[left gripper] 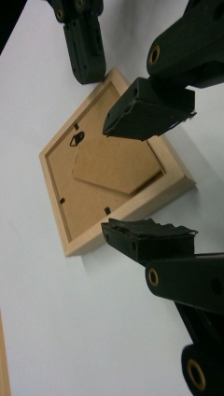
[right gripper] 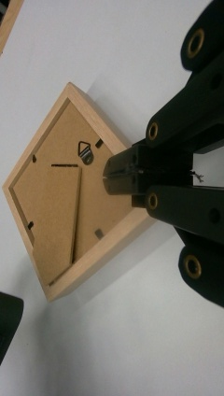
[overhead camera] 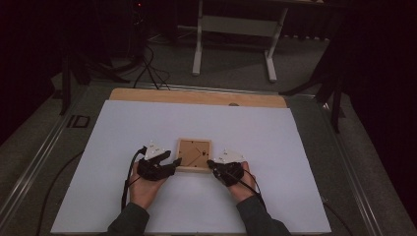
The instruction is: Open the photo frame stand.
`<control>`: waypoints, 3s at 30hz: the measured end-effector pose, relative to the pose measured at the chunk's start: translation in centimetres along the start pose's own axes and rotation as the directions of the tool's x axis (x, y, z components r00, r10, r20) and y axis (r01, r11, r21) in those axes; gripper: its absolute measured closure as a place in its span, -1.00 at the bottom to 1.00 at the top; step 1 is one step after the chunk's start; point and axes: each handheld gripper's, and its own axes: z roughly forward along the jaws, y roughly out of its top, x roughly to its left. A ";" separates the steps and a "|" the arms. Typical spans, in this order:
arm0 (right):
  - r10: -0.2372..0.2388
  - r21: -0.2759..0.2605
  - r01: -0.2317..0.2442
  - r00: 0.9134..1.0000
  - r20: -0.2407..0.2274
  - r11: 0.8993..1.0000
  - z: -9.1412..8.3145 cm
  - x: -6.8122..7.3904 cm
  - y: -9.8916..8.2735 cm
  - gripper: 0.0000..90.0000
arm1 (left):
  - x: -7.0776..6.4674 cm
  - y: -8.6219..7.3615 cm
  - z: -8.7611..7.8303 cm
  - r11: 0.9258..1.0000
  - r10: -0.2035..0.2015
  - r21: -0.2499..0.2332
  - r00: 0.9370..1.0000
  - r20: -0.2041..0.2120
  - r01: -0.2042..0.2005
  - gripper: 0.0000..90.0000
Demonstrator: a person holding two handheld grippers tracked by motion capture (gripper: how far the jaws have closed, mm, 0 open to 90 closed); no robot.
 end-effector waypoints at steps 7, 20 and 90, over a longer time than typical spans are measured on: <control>0.003 0.001 -0.003 1.000 -0.011 1.000 0.2 0.3 -0.1 1.00 | -1.0 0.8 0.9 0.998 0.059 0.025 0.998 0.018 -0.059 0.05; 0.020 -0.005 -0.020 1.000 -0.025 1.000 0.1 0.2 -0.3 1.00 | -1.9 1.3 3.2 0.988 0.137 0.076 0.990 -0.012 -0.136 0.06; 0.023 -0.018 -0.024 0.999 -0.022 1.000 0.1 0.2 -0.4 1.00 | -0.3 0.3 0.8 0.959 0.140 0.248 0.990 0.015 -0.139 0.99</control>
